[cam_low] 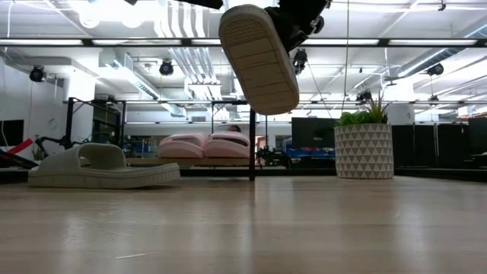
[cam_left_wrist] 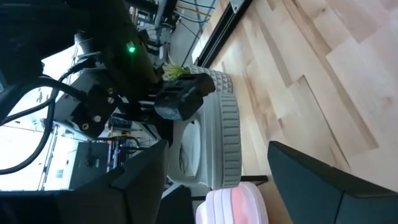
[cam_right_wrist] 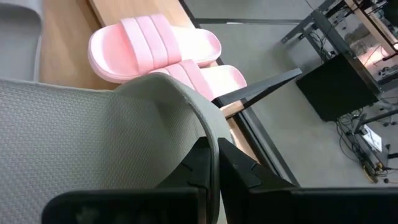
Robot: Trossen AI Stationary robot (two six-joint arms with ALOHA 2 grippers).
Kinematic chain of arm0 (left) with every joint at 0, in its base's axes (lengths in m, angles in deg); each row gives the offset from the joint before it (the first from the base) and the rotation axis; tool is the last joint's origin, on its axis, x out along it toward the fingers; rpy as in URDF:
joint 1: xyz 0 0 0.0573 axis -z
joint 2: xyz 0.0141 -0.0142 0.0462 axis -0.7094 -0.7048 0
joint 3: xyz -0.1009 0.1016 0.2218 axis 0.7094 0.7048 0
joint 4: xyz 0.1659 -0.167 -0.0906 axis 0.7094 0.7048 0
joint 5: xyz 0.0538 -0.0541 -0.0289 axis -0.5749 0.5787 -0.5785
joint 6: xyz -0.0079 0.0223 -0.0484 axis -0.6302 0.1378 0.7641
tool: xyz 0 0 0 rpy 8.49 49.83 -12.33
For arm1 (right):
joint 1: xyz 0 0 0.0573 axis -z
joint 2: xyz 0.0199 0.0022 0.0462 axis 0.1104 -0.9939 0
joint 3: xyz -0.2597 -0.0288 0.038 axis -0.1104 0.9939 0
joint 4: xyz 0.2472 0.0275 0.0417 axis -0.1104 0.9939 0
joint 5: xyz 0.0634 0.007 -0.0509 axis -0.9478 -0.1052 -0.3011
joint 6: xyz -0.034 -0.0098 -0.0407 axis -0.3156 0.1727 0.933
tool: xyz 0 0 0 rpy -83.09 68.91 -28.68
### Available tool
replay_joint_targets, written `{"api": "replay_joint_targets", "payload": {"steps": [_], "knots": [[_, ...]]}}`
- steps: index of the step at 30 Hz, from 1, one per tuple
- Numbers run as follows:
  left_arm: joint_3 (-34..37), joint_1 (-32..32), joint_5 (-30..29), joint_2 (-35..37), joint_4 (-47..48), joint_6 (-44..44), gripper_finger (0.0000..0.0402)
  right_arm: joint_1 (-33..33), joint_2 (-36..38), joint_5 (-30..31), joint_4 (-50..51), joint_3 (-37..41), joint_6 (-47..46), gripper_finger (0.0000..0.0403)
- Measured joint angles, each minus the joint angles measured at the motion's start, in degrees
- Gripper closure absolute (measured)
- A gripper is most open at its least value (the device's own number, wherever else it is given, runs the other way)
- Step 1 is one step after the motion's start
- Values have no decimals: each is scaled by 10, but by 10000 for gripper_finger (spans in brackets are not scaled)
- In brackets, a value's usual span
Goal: Pick and place slides into the shelf
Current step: Put the right gray slipper on the shelf
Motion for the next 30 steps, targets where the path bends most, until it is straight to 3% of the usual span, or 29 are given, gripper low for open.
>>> {"api": "replay_joint_targets", "payload": {"steps": [11,16,30], "knots": [[0,0,-1,0,0,1,143,-22,10,19,45,0,-26,394],[0,0,-1,0,-10,1,143,-41,19,70,30,0,-25,394],[0,-35,2,1,-47,-33,143,-42,18,63,-14,-2,5,394]]}}
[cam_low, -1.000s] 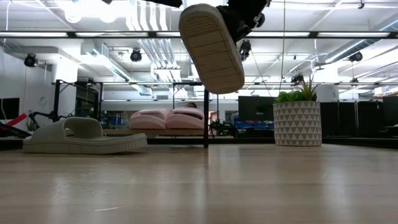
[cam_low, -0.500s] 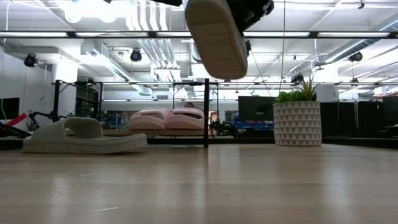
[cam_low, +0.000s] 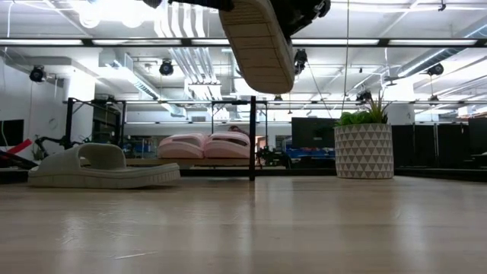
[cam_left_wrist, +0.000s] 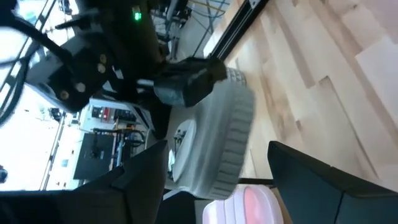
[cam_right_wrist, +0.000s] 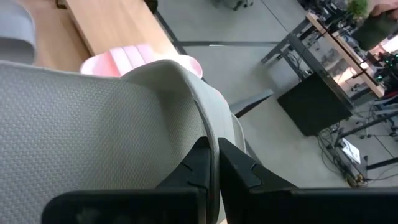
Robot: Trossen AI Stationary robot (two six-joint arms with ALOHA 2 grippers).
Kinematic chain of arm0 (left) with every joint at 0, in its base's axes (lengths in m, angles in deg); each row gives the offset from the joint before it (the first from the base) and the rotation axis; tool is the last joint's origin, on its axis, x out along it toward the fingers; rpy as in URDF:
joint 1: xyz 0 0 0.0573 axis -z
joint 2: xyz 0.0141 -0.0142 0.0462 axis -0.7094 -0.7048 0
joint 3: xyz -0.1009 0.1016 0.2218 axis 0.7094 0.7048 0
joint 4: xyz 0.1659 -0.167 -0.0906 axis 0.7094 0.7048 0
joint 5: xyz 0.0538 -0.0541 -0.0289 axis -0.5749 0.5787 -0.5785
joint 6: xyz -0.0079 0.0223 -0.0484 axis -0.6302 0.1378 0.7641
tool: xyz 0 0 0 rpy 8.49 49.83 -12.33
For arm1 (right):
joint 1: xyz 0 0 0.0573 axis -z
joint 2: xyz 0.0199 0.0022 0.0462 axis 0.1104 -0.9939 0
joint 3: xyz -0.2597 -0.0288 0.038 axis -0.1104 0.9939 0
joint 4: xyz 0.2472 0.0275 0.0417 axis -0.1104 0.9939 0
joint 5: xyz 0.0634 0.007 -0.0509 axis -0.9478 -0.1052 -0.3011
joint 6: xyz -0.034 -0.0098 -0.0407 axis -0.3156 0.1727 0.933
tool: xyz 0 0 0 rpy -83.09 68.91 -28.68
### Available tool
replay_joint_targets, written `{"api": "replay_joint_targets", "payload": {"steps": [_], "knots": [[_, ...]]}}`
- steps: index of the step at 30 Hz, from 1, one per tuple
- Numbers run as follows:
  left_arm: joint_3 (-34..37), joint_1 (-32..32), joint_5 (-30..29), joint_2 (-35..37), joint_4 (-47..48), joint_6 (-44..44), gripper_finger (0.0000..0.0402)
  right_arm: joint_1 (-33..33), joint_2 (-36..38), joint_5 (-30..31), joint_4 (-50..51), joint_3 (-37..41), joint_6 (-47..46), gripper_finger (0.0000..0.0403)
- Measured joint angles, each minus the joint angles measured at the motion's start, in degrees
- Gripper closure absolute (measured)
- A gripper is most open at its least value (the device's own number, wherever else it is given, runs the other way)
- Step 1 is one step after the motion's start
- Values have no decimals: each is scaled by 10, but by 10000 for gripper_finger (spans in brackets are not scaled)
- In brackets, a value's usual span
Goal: Pick and place slides into the shelf
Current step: Put the right gray slipper on the shelf
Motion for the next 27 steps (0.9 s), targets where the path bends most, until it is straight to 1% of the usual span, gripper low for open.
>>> {"api": "replay_joint_targets", "payload": {"steps": [7,13,15,17,20,24,27], "knots": [[0,-18,1,0,-12,0,143,-3,0,-1,-5,-18,13,394],[0,-19,2,0,-15,-1,144,-3,0,-1,-5,-25,19,394],[0,-19,3,0,-15,-1,150,-3,0,0,-6,-25,19,394],[0,-19,3,0,-15,-1,163,-3,0,0,-7,-25,19,394],[0,-21,3,0,-16,0,195,-3,0,0,-9,-25,19,394],[0,-24,2,0,-28,-1,249,-4,0,0,-17,-25,26,394],[0,-26,6,0,-26,-2,297,-8,0,2,-21,-25,32,394]]}}
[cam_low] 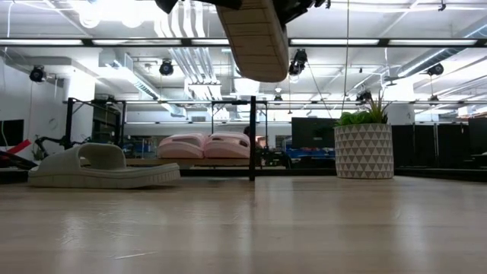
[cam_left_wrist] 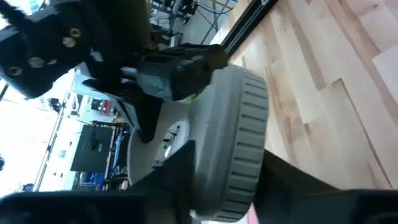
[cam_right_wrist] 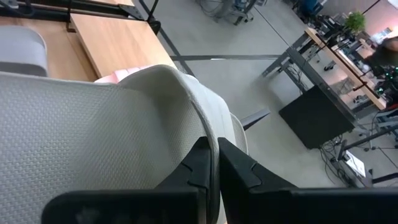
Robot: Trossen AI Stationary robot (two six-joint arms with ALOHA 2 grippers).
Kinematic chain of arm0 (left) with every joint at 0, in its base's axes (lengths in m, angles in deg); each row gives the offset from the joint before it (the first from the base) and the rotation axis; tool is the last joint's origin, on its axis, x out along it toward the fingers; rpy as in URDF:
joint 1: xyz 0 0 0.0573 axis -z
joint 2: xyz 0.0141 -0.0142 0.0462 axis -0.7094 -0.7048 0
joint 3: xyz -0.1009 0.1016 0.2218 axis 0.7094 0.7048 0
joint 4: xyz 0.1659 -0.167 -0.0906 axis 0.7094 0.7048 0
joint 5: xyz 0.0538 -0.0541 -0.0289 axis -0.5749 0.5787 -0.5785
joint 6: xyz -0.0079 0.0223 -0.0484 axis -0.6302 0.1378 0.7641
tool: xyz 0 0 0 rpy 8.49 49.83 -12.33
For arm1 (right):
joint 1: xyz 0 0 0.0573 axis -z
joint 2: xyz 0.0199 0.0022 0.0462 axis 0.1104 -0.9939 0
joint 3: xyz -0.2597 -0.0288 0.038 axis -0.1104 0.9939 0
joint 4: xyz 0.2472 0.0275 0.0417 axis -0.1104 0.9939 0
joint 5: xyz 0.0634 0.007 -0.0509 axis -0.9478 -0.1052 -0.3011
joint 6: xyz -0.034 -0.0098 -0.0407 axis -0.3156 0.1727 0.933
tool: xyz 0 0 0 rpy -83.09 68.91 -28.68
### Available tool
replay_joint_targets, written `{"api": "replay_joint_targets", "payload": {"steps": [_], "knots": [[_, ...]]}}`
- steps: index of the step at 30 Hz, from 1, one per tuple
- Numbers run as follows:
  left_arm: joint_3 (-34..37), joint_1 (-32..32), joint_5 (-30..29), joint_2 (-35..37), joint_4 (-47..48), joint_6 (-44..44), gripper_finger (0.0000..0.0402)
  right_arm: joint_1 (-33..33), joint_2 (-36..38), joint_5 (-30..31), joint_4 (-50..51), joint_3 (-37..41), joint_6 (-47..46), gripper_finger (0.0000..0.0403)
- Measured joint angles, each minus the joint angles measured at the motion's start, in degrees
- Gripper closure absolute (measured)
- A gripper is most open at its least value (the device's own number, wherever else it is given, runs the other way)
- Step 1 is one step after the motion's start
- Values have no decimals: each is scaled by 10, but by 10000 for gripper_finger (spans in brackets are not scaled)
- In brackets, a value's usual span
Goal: Pick and place slides into the shelf
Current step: Put the right gray slipper on the shelf
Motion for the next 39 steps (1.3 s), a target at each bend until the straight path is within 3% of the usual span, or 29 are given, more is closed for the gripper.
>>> {"api": "replay_joint_targets", "payload": {"steps": [5,14,25,28,33,39], "knots": [[0,1,7,0,1,-15,370,-3,0,0,-2,0,4,394],[0,1,-7,0,0,-15,370,-3,6,12,-3,0,40,364],[2,16,-102,0,22,-8,371,-5,60,29,1,0,42,258],[10,22,-152,0,33,-8,371,-9,77,28,1,0,41,238],[27,25,-236,8,61,-1,371,-31,101,29,2,2,40,230],[60,24,-250,47,136,89,372,-73,123,31,3,23,40,243]]}}
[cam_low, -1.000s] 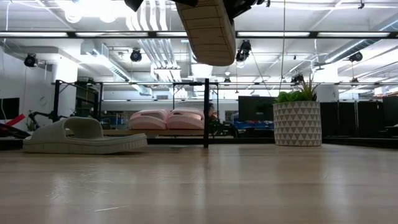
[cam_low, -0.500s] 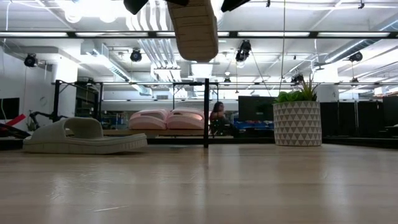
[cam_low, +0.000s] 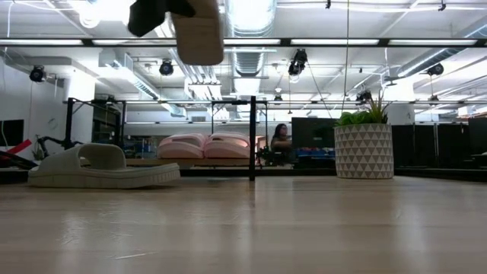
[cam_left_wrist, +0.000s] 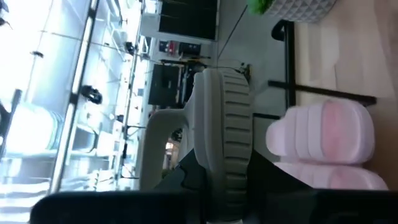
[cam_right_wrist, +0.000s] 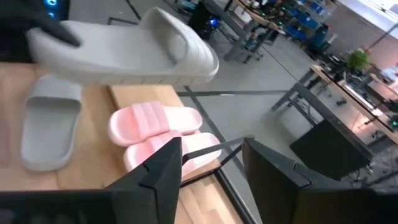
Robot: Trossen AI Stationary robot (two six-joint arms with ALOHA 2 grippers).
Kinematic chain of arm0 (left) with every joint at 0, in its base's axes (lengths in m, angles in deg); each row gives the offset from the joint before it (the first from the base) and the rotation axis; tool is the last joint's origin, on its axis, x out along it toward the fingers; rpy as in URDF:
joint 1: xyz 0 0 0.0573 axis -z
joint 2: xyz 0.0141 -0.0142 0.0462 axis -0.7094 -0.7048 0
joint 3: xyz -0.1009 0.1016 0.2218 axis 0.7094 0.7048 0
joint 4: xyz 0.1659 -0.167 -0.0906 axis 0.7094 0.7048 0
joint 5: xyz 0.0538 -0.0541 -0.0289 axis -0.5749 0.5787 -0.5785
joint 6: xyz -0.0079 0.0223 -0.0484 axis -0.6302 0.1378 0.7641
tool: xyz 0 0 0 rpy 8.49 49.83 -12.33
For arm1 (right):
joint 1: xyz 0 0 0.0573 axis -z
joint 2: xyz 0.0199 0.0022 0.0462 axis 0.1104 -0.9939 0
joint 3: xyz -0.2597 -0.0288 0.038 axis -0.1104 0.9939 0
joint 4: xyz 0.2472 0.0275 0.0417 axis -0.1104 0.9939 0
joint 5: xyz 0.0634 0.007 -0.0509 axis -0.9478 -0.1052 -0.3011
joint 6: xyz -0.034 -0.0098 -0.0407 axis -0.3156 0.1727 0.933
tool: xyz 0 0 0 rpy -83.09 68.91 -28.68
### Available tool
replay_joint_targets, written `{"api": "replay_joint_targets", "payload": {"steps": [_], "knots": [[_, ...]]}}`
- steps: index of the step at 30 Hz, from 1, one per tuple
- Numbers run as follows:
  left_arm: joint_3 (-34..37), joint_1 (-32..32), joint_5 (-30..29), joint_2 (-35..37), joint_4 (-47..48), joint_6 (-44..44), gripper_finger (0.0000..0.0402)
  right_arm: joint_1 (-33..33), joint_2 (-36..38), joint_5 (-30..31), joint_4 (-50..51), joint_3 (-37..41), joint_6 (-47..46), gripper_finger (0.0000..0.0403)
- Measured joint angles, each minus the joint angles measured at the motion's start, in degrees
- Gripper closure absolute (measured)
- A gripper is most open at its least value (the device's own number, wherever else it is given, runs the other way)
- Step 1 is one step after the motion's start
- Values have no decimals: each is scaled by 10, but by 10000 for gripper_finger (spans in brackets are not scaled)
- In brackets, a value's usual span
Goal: Pick and place slides into the shelf
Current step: Put the right gray slipper on the shelf
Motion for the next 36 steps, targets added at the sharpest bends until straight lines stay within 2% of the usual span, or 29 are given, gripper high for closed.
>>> {"api": "replay_joint_targets", "payload": {"steps": [5,10,17,22,30,36], "knots": [[52,-9,4,74,58,100,372,-24,2,1,2,7,0,255],[115,-23,70,158,59,133,373,-31,1,2,1,11,0,263],[204,-77,68,245,59,177,373,-31,1,2,2,31,0,271],[227,-112,83,243,45,186,374,-31,1,2,2,47,-1,273],[263,-130,104,216,45,141,374,-31,1,1,1,62,-18,274],[291,-133,163,215,44,109,374,-31,1,1,1,70,-17,273]]}}
